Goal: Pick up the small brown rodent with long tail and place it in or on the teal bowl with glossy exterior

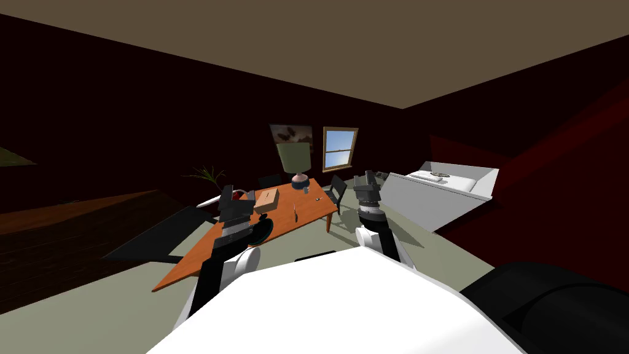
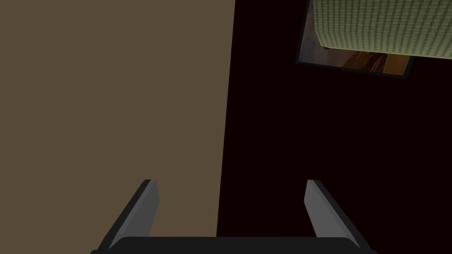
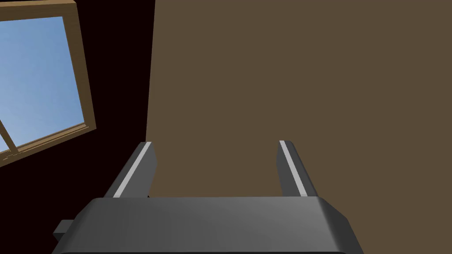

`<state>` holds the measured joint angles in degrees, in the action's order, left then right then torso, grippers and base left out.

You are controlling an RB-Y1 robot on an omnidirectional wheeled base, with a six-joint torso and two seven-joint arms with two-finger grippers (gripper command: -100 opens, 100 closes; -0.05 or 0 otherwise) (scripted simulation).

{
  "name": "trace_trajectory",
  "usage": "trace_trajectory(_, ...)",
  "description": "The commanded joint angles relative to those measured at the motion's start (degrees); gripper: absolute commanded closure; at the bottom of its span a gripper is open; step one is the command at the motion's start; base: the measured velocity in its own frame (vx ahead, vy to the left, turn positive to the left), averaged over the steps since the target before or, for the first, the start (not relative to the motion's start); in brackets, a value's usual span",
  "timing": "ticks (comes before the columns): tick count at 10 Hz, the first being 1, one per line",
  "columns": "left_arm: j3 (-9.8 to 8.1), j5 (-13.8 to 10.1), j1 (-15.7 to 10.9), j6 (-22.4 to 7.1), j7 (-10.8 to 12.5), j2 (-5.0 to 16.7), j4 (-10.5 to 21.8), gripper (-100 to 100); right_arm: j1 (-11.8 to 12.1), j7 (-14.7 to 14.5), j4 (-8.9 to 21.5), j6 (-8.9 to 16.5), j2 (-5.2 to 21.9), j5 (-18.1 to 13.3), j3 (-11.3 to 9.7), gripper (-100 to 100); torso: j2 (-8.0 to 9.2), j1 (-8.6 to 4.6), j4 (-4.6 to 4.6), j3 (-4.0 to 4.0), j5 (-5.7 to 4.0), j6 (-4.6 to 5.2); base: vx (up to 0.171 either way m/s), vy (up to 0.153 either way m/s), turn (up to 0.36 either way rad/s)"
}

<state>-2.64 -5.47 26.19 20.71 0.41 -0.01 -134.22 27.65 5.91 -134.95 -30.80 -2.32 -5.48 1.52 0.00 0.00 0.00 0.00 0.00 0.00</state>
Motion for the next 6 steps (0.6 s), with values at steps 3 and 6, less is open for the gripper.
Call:
trace_trajectory(3, -0.69, -0.84, -2.27, -2.19, -1.42, 4.95, 2.99, -100, 0.00, 0.00, 0.00, 0.00, 0.01, 0.00, 0.00, 0, 0.02, 0.21, 0.00, 0.01, 0.05, 0.01, -0.011, 0.053, -0.052)
trace_trajectory(6, -1.40, -1.94, -5.27, -5.19, -3.25, 7.92, 7.06, -100, 0.00, 0.00, 0.00, 0.00, 0.01, 0.00, 0.01, 0, 0.06, 0.33, 0.01, 0.03, 0.08, 0.00, -0.021, 0.078, -0.077)
